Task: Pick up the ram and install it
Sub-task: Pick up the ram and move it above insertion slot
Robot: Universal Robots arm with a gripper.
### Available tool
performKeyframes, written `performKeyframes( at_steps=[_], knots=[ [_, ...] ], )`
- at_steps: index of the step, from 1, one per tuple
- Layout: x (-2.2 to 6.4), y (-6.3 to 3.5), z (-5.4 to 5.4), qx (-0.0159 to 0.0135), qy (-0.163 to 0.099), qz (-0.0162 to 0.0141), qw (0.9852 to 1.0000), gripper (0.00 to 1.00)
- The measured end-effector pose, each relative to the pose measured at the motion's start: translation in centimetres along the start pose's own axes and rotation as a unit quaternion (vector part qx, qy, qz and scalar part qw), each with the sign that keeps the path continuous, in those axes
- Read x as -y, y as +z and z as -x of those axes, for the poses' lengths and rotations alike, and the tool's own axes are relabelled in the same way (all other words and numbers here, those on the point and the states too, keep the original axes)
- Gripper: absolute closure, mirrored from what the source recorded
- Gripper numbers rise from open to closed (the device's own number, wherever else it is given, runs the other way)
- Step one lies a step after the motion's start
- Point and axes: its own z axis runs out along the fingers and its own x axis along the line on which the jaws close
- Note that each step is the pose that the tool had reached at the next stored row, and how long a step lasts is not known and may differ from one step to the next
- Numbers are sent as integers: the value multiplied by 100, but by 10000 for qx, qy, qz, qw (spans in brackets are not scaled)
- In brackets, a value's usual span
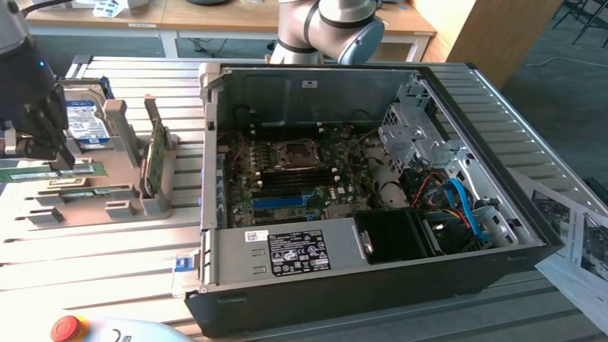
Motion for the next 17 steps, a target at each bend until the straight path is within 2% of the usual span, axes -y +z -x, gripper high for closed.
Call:
performKeyframes(
  at_steps=[17],
  knots=[
    [-9, -263, 1, -32, 33, 0, 10000, 88]
  ],
)
